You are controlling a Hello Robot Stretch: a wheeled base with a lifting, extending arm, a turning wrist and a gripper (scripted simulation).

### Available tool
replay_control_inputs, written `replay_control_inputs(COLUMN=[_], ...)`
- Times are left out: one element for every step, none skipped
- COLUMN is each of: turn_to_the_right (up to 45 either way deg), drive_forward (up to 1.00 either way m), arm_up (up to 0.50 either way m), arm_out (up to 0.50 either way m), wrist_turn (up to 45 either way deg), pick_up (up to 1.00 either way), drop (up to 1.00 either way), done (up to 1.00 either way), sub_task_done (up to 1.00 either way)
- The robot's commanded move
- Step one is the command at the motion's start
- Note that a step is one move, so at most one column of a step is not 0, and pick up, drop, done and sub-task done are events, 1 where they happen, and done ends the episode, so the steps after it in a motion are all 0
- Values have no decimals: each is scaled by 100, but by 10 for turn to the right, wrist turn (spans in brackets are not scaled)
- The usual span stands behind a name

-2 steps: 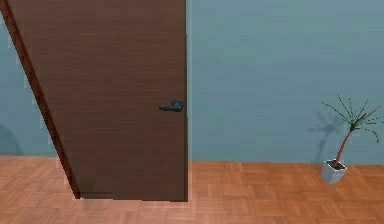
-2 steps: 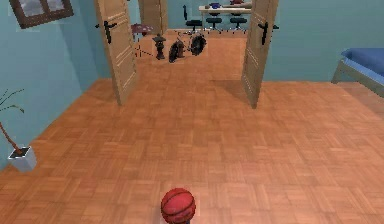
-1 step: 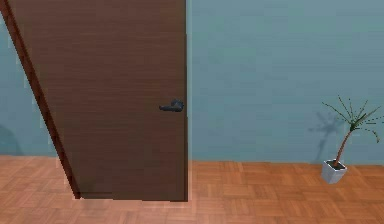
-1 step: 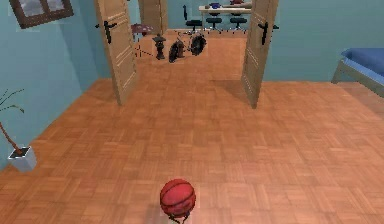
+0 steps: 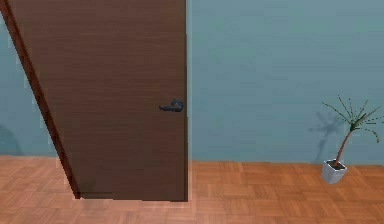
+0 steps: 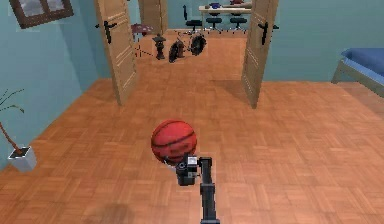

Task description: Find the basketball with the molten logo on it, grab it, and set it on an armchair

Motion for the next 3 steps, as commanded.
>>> replay_control_inputs(turn_to_the_right=[0,0,0], drive_forward=[0,0,0], arm_up=[40,0,0], arm_out=[0,0,0], wrist_turn=[0,-450,-450], pick_up=[0,0,0], drop=[0,0,0], done=[0,0,0], sub_task_done=[0,0,0])
